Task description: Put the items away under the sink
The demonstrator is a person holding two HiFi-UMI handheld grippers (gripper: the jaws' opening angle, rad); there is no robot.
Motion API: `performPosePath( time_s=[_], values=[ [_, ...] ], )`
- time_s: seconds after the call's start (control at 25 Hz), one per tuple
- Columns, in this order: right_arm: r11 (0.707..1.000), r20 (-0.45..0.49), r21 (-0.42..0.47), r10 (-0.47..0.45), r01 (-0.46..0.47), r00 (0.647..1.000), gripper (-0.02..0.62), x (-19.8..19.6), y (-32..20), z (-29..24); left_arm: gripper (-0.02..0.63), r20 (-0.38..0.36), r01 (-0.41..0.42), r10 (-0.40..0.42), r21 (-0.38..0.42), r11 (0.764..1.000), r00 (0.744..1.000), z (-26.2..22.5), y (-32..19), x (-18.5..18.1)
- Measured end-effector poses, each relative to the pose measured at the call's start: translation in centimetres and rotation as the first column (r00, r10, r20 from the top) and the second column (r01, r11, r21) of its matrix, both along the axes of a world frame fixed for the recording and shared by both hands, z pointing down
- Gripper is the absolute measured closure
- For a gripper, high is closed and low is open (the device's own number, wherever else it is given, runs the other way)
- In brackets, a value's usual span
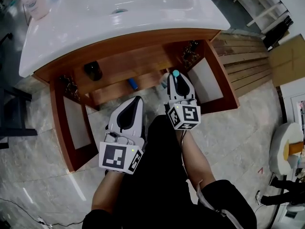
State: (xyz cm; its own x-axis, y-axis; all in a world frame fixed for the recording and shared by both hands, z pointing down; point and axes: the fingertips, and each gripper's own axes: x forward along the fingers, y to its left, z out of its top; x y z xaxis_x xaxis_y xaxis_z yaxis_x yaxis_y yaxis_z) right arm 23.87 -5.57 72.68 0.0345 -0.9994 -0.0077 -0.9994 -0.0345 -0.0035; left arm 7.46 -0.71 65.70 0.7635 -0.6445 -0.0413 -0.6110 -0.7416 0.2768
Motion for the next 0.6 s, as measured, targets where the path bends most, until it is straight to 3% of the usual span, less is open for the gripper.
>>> performPosePath(
  time_s=[0.6],
  values=[
    [1.0,-0.022,-0.008,0.028,-0.028,0.999,0.491,1.3,-3.8,1.8,0.599,-0.018,0.018,-0.018,0.024,1.0,1.0,-1.1,0.4,-2.2]
  ],
)
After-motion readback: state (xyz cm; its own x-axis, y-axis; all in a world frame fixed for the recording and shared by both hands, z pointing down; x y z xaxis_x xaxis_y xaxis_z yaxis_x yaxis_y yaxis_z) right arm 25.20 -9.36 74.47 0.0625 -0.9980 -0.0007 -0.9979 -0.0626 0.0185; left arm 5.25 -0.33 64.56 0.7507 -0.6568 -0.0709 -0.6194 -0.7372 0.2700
